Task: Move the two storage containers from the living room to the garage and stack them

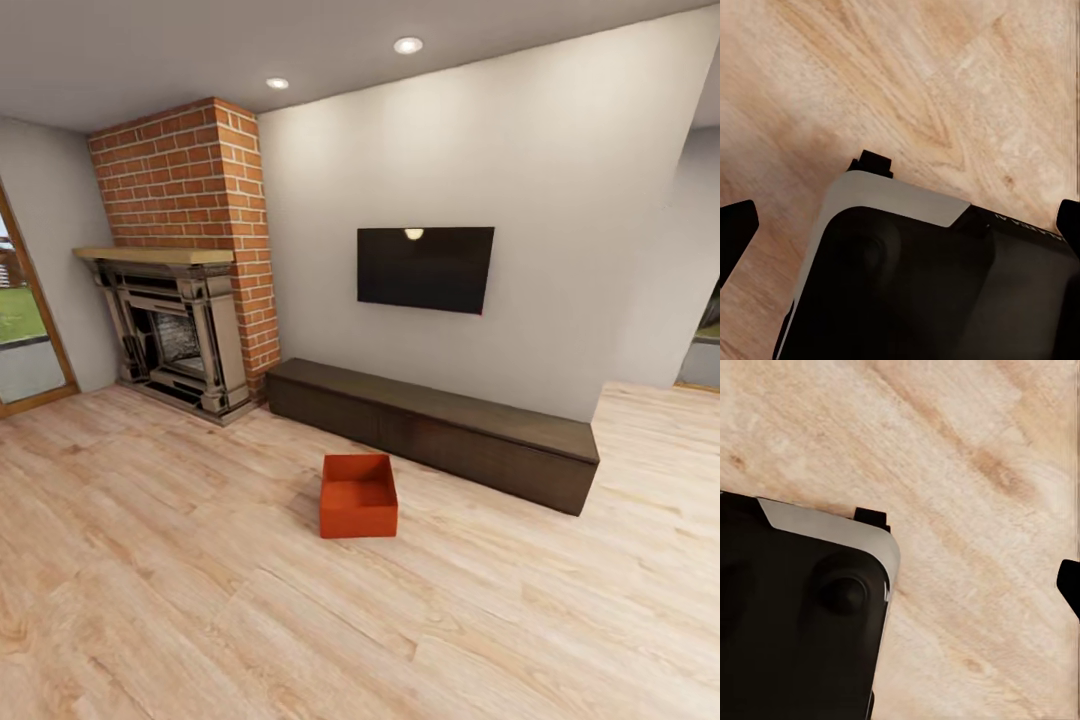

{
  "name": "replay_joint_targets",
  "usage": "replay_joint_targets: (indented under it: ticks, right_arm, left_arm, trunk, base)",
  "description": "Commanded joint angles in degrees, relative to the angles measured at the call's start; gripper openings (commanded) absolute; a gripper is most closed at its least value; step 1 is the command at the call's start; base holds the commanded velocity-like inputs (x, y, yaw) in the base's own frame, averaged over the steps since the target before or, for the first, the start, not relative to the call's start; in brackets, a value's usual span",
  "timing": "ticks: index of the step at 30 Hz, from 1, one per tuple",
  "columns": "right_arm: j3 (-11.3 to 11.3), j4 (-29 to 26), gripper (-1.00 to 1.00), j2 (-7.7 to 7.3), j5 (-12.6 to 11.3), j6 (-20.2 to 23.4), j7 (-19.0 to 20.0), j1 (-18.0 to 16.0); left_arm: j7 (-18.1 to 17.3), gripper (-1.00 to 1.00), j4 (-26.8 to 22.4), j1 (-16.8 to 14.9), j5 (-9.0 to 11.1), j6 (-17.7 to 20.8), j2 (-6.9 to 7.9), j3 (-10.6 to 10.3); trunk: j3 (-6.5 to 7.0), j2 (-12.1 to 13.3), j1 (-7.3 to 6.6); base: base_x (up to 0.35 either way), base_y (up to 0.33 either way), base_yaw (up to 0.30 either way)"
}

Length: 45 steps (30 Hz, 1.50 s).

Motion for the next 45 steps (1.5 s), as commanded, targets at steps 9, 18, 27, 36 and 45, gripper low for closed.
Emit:
replay_joint_targets:
  ticks: [9,18,27,36,45]
  right_arm:
    - [0.2,0.2,1.0,0.19,0.5,-0.2,-0.3,0.0]
    - [0.1,0.2,1.0,0.43,0.4,-0.2,-0.3,0.0]
    - [0.4,0.2,1.0,-0.06,0.6,-0.2,-0.4,-0.1]
    - [0.4,0.2,1.0,-0.09,0.6,-0.2,-0.4,-0.1]
    - [0.4,0.2,1.0,-0.09,0.6,-0.3,-0.4,-0.1]
  left_arm:
    - [0.1,1.0,-0.1,0.0,0.2,0.2,0.08,0.2]
    - [0.1,1.0,-0.1,0.0,0.2,0.2,0.08,0.2]
    - [0.1,1.0,-0.1,0.0,0.2,0.3,0.08,0.2]
    - [0.1,1.0,-0.1,0.0,0.2,0.2,0.08,0.2]
    - [0.1,1.0,-0.1,0.0,0.2,0.2,0.05,0.2]
  trunk:
    - [-0.07,0.0,0.03]
    - [-0.07,0.0,0.03]
    - [-0.07,0.0,0.03]
    - [-0.07,0.0,0.03]
    - [-0.07,0.0,0.03]
  base:
    - [0.312,-0.11,0.0]
    - [0.322,-0.009,0.0]
    - [0.327,0.0,0.0]
    - [0.332,0.0,0.0]
    - [0.332,0.0,0.0]
